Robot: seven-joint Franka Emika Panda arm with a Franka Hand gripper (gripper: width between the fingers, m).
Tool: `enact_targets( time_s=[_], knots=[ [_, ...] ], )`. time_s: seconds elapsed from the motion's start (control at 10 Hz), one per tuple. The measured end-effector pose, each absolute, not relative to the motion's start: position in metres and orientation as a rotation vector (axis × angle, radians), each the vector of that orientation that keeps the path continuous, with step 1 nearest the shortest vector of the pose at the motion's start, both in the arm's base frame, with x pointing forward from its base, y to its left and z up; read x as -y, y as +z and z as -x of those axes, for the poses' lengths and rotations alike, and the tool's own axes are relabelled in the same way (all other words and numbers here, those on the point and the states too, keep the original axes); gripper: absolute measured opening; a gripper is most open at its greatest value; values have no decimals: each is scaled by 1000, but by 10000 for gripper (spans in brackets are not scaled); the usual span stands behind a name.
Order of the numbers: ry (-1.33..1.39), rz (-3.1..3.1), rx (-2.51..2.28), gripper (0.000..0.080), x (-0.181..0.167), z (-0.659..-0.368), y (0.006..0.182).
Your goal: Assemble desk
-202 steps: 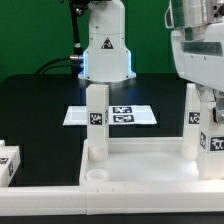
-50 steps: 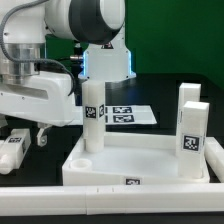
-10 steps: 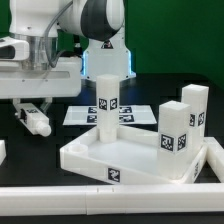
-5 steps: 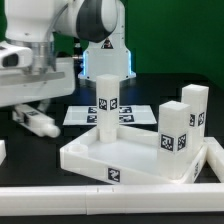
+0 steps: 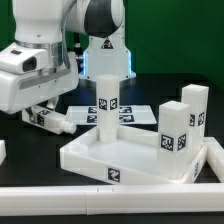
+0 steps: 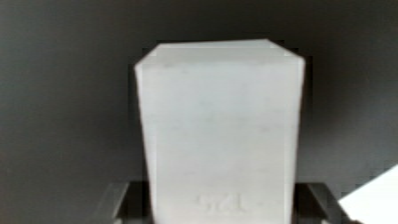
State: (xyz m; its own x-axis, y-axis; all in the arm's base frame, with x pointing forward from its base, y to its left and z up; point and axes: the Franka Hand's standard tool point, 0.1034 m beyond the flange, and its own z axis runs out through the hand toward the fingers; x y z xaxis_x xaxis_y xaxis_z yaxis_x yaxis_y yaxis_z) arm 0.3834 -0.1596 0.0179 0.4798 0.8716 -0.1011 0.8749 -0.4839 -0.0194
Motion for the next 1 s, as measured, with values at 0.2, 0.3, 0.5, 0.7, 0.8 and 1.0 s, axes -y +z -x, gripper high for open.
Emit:
enact_targets(
  time_s=[0.2,0.3,0.5,0.7,0.8,1.0],
  knots=[
    [-176,-2620,-1742,288,129,-388,18],
    [-163,-2538,-1881,288,126,-390,19],
    [-145,-2374,-2061,288,135,-390,19],
    [-161,-2264,-2179,288,137,-389,19],
    [-170,-2171,-2276,288,137,-389,18],
    [-168,-1895,-2576,288,134,-389,22]
  ],
)
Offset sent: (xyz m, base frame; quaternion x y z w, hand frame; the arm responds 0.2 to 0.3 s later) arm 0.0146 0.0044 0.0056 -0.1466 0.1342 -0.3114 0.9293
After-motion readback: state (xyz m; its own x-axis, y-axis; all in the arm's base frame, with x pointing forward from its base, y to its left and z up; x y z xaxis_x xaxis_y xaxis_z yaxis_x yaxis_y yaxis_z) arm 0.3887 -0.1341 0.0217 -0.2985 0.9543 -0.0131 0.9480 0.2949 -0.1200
